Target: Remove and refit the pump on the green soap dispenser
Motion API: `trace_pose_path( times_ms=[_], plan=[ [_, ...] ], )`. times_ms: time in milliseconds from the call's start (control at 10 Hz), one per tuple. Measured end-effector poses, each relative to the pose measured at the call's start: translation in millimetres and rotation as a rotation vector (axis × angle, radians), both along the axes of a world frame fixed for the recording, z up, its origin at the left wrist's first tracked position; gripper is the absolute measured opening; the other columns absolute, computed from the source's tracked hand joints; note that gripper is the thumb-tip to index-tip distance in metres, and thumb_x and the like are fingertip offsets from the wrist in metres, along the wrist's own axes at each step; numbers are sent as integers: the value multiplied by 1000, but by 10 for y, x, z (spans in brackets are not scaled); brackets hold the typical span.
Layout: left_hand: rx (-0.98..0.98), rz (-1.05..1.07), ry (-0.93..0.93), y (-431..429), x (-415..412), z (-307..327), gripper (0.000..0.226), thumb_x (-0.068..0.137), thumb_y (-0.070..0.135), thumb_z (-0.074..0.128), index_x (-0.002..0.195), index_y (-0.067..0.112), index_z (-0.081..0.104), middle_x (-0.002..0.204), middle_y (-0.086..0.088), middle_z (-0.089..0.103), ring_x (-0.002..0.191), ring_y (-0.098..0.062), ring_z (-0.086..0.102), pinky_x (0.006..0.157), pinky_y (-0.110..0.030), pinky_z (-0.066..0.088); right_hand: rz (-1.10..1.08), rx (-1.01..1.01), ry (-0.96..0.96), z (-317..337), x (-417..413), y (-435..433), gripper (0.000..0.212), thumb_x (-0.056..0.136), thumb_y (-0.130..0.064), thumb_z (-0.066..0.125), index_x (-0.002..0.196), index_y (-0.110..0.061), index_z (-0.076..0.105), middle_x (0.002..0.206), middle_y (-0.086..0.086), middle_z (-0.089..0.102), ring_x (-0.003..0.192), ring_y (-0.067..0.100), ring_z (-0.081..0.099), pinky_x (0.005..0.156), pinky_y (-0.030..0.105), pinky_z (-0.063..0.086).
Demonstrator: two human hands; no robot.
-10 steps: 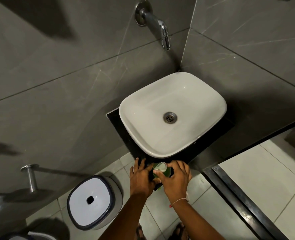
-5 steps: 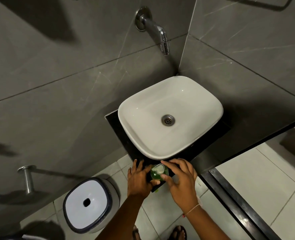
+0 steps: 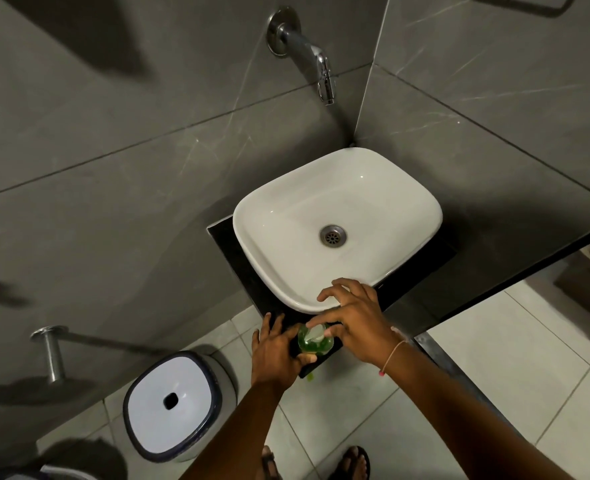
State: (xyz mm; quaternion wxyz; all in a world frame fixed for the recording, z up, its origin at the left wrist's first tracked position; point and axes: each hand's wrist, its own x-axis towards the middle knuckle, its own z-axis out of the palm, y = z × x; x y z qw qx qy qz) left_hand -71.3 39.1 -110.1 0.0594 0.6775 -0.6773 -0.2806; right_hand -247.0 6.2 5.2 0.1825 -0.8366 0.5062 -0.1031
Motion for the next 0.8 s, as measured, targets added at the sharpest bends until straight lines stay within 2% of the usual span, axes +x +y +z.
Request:
trace_pose_path(
  times_ms=[100,200,300,400,600,700,800],
  plan=[
    [4,-1,5,-5,-2,-2,71,73,58,69,136,42,41,158,-4,28,149,-28,6,120,-53,14,68,80,67,74,-2,-78,32,80,-20,71,100,-45,75,137,-8,54,143,28,29,113,44,21],
    [4,1,6,-14,-8,0,70,73,57,70,135,42,42,158,-4,29,149,-28,6,120,-53,14,149,101,142,118,12,-160,34,83,-21,69,103,-47,73,151,-13,39,150,25,8,118,48,8],
    [10,1,1,-18,-6,7,71,72,56,71,136,42,42,158,-3,29,149,-27,6,120,-54,13,211,114,185,142,27,-217,37,83,-16,69,104,-47,72,158,-14,27,151,25,-3,120,49,-2],
    [11,-2,-2,-18,-3,0,72,71,57,71,136,43,41,158,-3,28,149,-27,6,120,-54,12,242,102,193,143,37,-248,39,82,-13,69,103,-46,73,160,-14,24,151,25,-6,120,49,-9],
    [20,2,0,-20,-2,-24,73,71,58,71,135,44,41,158,-3,27,149,-27,6,120,-54,12,226,130,163,135,31,-236,40,83,-12,68,103,-46,73,160,-16,22,151,22,-10,112,40,-22],
    [29,16,13,-30,-4,11,77,69,59,71,137,43,39,159,-4,25,149,-27,5,120,-55,11,208,174,155,193,36,-215,42,84,-11,66,108,-46,71,160,-17,22,151,20,-9,111,39,-23],
    [55,-25,16,-4,31,-27,93,67,61,72,144,41,25,162,-5,15,150,-28,0,119,-55,8,86,174,98,242,-30,-140,57,87,-5,58,126,-47,59,160,-15,23,152,19,-4,117,42,-16]
  ],
)
